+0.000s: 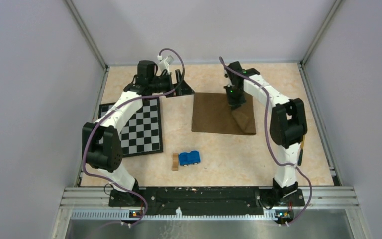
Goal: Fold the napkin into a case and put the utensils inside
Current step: Fold the rectangle-folded napkin at the center of the board.
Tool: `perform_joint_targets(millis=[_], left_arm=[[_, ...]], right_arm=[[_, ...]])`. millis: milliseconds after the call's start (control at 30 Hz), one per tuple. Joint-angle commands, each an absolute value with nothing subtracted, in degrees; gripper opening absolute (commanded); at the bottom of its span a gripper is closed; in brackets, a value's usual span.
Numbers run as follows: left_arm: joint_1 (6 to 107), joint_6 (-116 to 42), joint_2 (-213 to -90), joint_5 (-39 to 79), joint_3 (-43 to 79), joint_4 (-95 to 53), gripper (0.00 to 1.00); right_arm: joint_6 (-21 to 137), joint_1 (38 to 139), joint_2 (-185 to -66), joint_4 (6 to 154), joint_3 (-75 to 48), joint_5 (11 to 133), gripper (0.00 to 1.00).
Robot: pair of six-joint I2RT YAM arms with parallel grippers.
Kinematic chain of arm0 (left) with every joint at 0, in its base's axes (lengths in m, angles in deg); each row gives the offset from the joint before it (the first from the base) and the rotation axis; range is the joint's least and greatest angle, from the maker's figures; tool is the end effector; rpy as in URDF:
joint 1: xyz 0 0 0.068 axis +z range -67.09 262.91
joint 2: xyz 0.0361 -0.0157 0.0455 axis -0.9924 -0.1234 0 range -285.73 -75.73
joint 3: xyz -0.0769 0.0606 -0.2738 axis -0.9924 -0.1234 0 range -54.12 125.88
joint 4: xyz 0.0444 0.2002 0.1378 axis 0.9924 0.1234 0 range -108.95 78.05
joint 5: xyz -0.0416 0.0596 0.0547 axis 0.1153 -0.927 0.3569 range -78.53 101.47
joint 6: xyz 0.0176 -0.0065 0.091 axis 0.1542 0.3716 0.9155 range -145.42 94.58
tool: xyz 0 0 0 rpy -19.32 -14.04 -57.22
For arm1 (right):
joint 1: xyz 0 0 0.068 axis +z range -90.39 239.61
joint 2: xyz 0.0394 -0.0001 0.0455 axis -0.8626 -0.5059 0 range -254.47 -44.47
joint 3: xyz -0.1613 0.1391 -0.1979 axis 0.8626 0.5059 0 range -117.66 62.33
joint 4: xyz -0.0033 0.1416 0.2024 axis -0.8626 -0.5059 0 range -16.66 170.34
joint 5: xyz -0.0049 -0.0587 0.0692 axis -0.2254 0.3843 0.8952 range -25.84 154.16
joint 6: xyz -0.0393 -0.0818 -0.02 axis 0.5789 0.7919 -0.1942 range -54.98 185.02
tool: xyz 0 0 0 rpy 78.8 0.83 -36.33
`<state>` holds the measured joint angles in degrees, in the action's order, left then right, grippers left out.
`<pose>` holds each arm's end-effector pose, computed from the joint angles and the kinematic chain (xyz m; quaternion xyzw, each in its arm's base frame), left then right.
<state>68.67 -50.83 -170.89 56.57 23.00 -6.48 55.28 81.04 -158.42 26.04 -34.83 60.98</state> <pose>0.3702 -0.1551 0.3133 0.1113 0.8166 -0.4686 0.3181 0.3953 0.1502 0.2139 -0.0958 0.9814 0.0178 0.1655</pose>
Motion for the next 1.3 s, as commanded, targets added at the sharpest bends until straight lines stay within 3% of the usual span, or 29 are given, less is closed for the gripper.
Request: perform_joint_targets(millis=[0,333,1267], left_arm=[[69.36,-50.98,-170.52,57.91,22.33,-9.41,0.99],[70.16,-51.54,-170.84,58.48,22.07,-9.83,0.99],[70.78,-52.75,-170.31,59.73,21.39,-11.30,0.99]], right_arm=[[44.20,85.37,-163.92,21.46,-41.56,70.55,0.00],[33.05,89.55,-167.02,27.59,-43.58,78.22,0.00],[24.84,88.51,-173.74,33.81,-49.54,77.80,0.00]])
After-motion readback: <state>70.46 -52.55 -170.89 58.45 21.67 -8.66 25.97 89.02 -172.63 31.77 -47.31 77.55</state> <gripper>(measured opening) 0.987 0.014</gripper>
